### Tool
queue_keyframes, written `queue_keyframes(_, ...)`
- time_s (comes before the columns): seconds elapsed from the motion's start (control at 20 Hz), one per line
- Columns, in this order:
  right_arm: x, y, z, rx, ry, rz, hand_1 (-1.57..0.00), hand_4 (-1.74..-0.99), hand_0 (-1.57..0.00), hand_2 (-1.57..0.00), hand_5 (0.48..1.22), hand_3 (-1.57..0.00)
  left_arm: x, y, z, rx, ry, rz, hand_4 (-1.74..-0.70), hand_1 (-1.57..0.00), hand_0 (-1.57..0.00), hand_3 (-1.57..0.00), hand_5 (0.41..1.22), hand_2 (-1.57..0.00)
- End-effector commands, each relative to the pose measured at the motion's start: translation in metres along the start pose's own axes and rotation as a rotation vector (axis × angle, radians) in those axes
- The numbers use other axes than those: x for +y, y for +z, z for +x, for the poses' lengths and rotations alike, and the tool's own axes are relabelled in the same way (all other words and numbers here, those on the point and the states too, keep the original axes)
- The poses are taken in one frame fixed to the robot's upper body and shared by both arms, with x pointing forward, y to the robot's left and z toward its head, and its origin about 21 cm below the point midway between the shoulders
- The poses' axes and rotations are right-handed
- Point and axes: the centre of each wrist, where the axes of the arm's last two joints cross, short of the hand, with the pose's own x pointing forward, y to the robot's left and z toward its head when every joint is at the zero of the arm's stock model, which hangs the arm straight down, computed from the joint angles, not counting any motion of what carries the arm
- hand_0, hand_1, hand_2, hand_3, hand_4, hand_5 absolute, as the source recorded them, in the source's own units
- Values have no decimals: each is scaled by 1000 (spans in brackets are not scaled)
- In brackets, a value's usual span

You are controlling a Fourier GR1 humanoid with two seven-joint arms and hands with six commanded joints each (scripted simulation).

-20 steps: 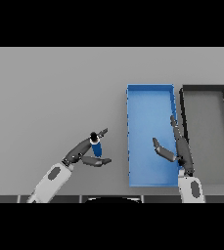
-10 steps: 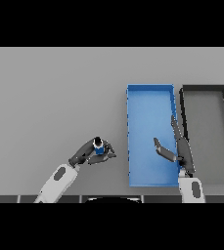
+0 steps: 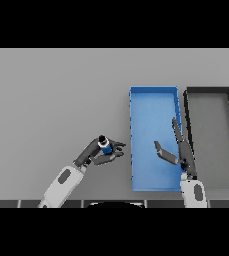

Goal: Pick up the blue pipe and place it into the blue bin.

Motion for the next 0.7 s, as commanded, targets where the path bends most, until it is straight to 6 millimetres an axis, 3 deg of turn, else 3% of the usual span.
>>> queue_keyframes(0.0, -3, -2, -1, 9, 15, -8, 1, -1220, 1, 1, 638, 1, 1, -3, 6, -8, -1, 1, -1468, -1535, -1528, -1539, 1207, -1540)
queue_keyframes(0.35, -5, 2, 0, -3, 51, -14, 1, -1161, 1, 1, 644, 1, -5, -19, 45, -87, -11, -85, -1467, -1563, -1562, -1564, 1218, -1564)
queue_keyframes(0.5, -9, -1, -1, -1, 55, -20, 1, -1151, 1, 1, 643, 1, -5, -19, 48, -71, -26, -94, -1467, -1567, -1566, -1568, 1220, -1568)
queue_keyframes(0.65, -2, 16, 1, -19, 76, -70, 1, -1139, 1, 1, 643, 1, -7, -20, 46, -64, -28, -99, -1466, -1569, -1569, -1569, 1220, -1569)
